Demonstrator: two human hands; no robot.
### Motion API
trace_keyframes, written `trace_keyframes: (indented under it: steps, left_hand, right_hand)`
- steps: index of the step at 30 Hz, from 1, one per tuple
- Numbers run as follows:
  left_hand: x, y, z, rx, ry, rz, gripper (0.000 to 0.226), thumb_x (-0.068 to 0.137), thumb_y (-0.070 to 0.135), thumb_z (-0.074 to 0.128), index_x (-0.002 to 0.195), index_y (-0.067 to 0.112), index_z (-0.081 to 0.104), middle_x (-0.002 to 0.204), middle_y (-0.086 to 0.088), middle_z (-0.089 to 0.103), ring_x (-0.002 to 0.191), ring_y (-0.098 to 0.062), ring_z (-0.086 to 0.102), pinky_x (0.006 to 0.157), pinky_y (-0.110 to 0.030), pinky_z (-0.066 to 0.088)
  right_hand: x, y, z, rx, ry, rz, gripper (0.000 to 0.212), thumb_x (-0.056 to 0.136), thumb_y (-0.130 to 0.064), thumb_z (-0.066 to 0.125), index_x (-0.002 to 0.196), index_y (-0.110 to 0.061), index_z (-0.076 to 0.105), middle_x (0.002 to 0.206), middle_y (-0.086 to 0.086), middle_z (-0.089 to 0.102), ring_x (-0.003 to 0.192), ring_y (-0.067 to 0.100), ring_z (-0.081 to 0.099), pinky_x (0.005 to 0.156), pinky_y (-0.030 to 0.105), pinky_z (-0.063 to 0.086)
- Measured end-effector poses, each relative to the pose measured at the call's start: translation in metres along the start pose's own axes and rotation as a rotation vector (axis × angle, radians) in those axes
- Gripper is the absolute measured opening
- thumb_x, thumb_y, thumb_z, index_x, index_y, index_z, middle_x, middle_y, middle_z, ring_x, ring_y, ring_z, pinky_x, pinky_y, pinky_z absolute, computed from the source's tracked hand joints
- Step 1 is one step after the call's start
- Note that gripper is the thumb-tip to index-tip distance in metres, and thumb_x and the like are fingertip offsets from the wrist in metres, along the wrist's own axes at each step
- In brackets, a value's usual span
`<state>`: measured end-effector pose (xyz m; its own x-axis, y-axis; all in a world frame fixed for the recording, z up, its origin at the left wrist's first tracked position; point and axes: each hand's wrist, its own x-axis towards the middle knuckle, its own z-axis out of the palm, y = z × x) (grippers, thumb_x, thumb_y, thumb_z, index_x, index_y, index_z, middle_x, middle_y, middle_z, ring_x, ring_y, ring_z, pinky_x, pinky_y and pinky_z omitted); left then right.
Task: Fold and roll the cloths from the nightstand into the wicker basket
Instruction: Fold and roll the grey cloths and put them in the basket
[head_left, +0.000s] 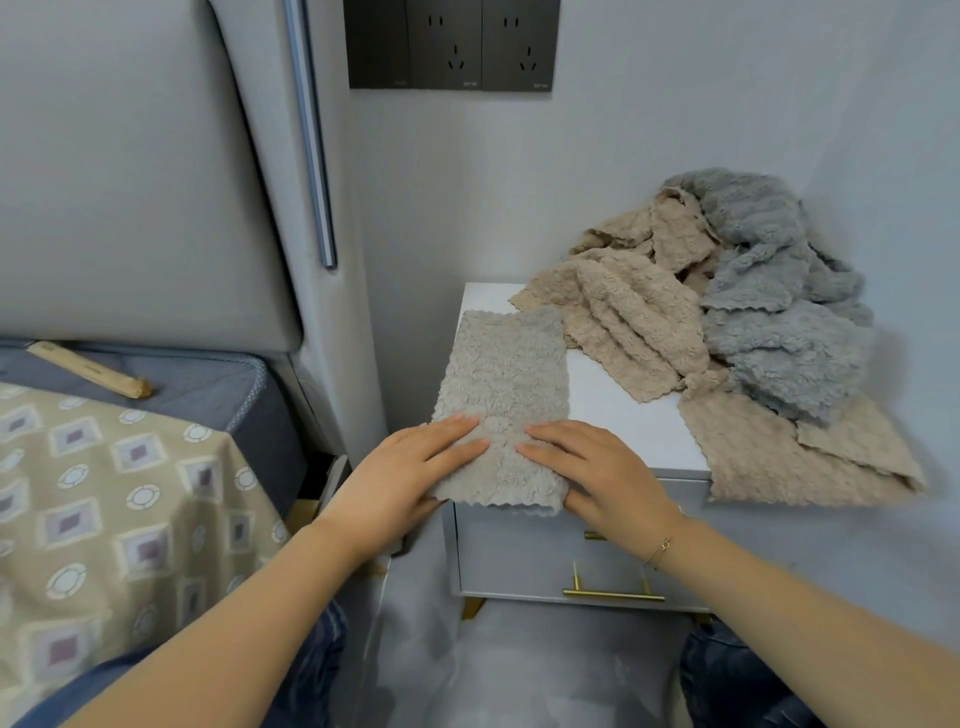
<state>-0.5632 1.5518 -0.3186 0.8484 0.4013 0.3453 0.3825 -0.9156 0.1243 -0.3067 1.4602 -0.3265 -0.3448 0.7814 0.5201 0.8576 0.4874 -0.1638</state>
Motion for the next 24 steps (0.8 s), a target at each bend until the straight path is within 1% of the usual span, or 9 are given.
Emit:
trace_keyframes:
  steps: [3,5,8,11,14,16,19,21,24]
  left_hand:
    - [-0.002,-0.001,-0.009,-0.05,0.114,-0.039,0.042,0.086,0.035,0.059,0.126,0.022,0.065,0.137,0.002,0.057,0.122,-0.011,0.053,0.102,-0.025,0.043]
    - [-0.003,0.002,-0.016,-0.173,0.141,-0.164,0.042,0.087,0.051,0.052,0.116,0.027,0.071,0.131,0.011,0.06,0.117,-0.002,0.056,0.102,-0.019,0.043]
    - [0.002,0.005,-0.022,-0.402,0.143,-0.297,0.04,0.084,0.058,0.057,0.102,0.028,0.077,0.124,0.019,0.062,0.114,0.007,0.055,0.1,-0.018,0.042]
    - [0.005,0.002,-0.026,-0.457,0.058,-0.319,0.053,0.074,0.066,0.064,0.112,0.029,0.071,0.124,0.026,0.057,0.118,0.009,0.05,0.102,-0.012,0.037]
    - [0.006,-0.001,-0.02,-0.37,-0.035,-0.275,0.074,0.067,0.063,0.071,0.128,0.026,0.057,0.127,0.022,0.049,0.121,0.004,0.042,0.102,-0.006,0.027]
    - [0.011,0.001,-0.014,-0.38,0.029,-0.288,0.06,0.072,0.054,0.072,0.122,0.021,0.061,0.121,0.014,0.053,0.115,-0.005,0.047,0.099,-0.009,0.032]
    - [0.02,0.003,-0.014,-0.545,0.151,-0.411,0.036,0.081,0.044,0.07,0.107,0.018,0.071,0.107,0.008,0.065,0.102,-0.012,0.058,0.093,-0.029,0.046]
    - [0.024,0.005,-0.018,-0.695,0.147,-0.521,0.023,0.086,0.033,0.071,0.102,0.017,0.074,0.102,0.006,0.071,0.098,-0.012,0.064,0.093,-0.038,0.049]
    - [0.027,0.012,-0.021,-0.839,0.112,-0.606,0.021,0.087,0.033,0.068,0.102,0.019,0.073,0.099,0.003,0.075,0.096,-0.016,0.069,0.095,-0.042,0.052]
  right_hand:
    - [-0.002,-0.002,-0.003,0.161,0.072,0.079,0.031,0.087,-0.024,0.06,0.115,-0.016,0.071,0.126,-0.003,0.063,0.115,0.013,0.057,0.095,0.032,0.048]
    - [-0.003,-0.001,-0.005,0.292,0.103,0.181,0.029,0.083,-0.018,0.065,0.11,-0.017,0.073,0.123,-0.009,0.063,0.116,0.005,0.056,0.099,0.028,0.046]
    - [-0.001,-0.003,-0.01,0.452,0.102,0.324,0.029,0.082,-0.011,0.069,0.108,-0.022,0.073,0.117,-0.016,0.065,0.114,-0.002,0.058,0.1,0.022,0.045]
    - [0.003,-0.005,-0.015,0.629,0.09,0.459,0.03,0.083,-0.007,0.072,0.103,-0.029,0.071,0.107,-0.018,0.068,0.106,-0.004,0.062,0.095,0.018,0.048]
    - [0.009,-0.006,-0.02,0.665,0.098,0.541,0.016,0.083,-0.023,0.069,0.097,-0.021,0.076,0.096,-0.009,0.074,0.097,0.006,0.067,0.085,0.022,0.052]
    - [0.01,-0.003,-0.02,0.658,0.103,0.577,0.028,0.081,-0.034,0.067,0.093,-0.011,0.077,0.09,0.002,0.076,0.091,0.018,0.069,0.081,0.031,0.051]
    - [0.013,0.0,-0.02,0.658,0.103,0.569,0.053,0.081,-0.052,0.066,0.083,0.001,0.072,0.075,0.016,0.069,0.07,0.026,0.061,0.067,0.036,0.046]
    - [0.015,0.0,-0.024,0.686,0.108,0.603,0.059,0.083,-0.048,0.065,0.067,0.007,0.057,0.055,0.008,0.048,0.055,0.011,0.041,0.057,0.025,0.034]
    - [0.017,-0.001,-0.03,0.697,0.118,0.653,0.052,0.085,-0.034,0.065,0.057,0.001,0.039,0.052,-0.008,0.028,0.051,0.003,0.028,0.053,0.016,0.026]
